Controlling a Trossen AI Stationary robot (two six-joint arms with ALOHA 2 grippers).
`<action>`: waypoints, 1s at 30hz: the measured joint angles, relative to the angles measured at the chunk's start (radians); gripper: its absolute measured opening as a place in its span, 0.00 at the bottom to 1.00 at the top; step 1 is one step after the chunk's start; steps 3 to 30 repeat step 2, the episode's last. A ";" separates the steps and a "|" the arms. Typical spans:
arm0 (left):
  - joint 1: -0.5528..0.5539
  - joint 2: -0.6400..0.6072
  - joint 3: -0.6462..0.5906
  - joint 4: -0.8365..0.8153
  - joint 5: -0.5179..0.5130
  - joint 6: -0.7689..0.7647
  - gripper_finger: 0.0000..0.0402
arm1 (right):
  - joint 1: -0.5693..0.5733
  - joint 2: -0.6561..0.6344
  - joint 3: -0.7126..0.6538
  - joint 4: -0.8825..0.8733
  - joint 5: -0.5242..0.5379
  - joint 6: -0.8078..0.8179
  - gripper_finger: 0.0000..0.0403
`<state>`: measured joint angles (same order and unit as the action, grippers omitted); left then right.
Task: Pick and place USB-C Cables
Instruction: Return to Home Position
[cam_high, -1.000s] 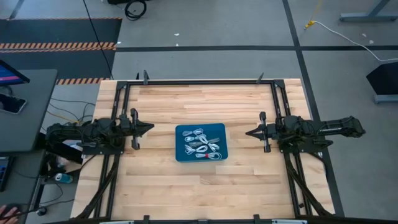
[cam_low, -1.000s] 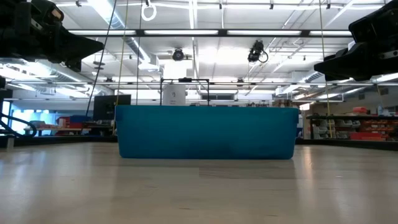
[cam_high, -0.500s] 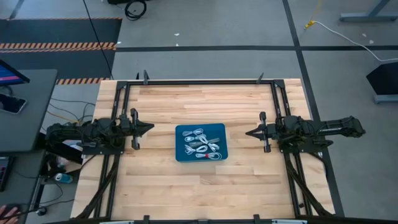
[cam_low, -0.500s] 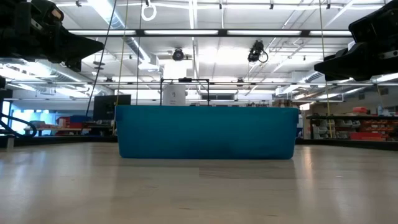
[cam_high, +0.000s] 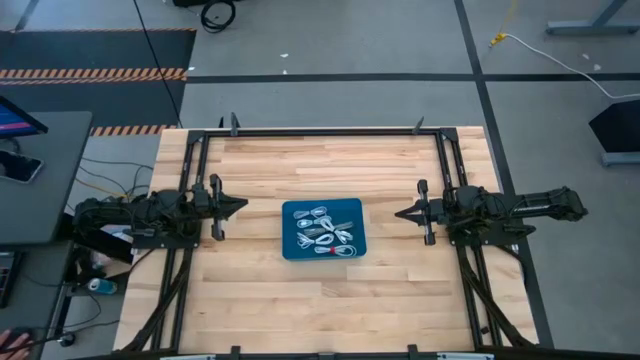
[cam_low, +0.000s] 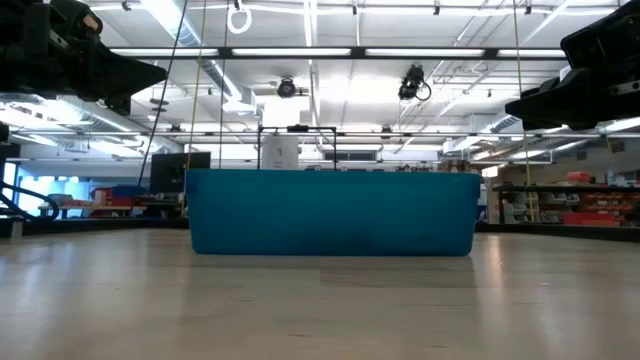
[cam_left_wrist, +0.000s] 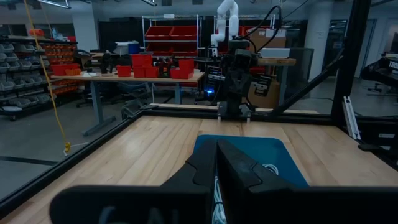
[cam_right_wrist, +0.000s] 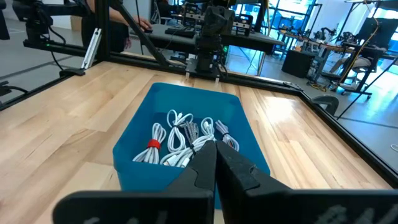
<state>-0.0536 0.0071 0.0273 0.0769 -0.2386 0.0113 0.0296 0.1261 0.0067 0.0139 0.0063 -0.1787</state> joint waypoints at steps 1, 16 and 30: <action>0.000 0.000 0.000 0.000 0.000 0.000 0.05 | 0.000 0.000 0.000 0.000 0.000 0.000 0.03; 0.000 0.000 0.000 0.000 0.000 0.000 0.05 | 0.000 0.000 0.000 0.000 0.000 0.000 0.03; 0.000 0.000 0.000 0.000 0.000 0.000 0.05 | 0.000 0.000 0.000 0.000 0.000 0.000 0.03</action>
